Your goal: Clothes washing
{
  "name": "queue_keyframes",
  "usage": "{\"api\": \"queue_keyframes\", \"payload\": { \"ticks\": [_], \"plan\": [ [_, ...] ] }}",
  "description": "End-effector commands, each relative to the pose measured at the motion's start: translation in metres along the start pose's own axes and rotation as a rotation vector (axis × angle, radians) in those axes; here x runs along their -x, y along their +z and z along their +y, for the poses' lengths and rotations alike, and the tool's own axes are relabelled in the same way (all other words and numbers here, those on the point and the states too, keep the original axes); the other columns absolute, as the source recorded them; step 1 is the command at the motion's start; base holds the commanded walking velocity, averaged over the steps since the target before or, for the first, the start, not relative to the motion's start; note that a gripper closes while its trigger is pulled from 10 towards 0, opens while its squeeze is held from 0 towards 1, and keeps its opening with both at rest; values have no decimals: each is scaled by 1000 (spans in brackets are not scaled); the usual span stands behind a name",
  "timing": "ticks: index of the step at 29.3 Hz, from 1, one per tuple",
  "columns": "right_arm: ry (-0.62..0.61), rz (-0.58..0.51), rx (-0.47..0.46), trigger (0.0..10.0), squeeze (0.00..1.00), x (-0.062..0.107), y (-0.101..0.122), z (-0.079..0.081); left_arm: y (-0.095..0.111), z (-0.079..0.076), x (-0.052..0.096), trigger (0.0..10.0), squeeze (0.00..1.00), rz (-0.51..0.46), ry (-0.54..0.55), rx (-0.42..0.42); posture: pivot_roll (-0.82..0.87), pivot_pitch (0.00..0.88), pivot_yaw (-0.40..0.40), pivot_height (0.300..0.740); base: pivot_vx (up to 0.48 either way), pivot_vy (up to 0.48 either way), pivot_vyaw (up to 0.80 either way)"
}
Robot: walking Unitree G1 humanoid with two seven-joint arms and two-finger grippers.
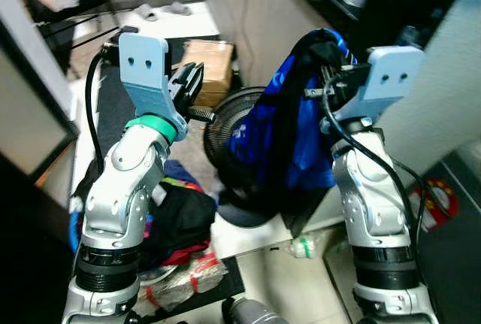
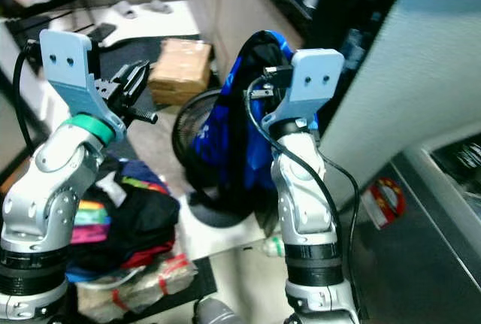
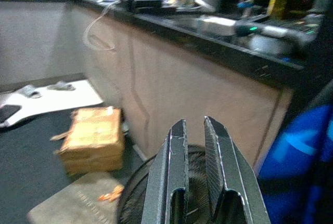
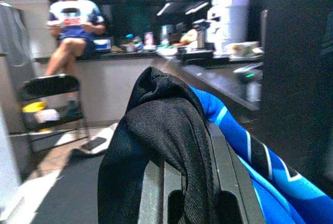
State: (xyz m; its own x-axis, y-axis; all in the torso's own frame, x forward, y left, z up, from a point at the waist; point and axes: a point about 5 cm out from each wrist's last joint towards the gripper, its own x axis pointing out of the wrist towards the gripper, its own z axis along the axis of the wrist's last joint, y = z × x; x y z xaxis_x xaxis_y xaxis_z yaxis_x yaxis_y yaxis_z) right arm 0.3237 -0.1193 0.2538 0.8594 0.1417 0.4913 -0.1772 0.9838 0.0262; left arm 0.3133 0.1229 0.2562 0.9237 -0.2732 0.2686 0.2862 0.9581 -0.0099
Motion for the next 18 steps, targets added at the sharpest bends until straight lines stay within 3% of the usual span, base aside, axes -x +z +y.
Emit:
{"api": "queue_keyframes", "payload": {
  "ticks": [1, 18],
  "plan": [
    [18, -50, -6, 10000, 0, -5, 10, 3, -2, 2, 0, 10000, 0, 0, 14, -8, -24, 0, 4, 740, 0, 0, -800],
    [-40, -53, -29, 10000, 0, -11, 11, -10, -1, 5, -6, 10000, 0, -20, 30, -24, -21, 0, 20, 740, 0, 0, -800]
  ]
}}
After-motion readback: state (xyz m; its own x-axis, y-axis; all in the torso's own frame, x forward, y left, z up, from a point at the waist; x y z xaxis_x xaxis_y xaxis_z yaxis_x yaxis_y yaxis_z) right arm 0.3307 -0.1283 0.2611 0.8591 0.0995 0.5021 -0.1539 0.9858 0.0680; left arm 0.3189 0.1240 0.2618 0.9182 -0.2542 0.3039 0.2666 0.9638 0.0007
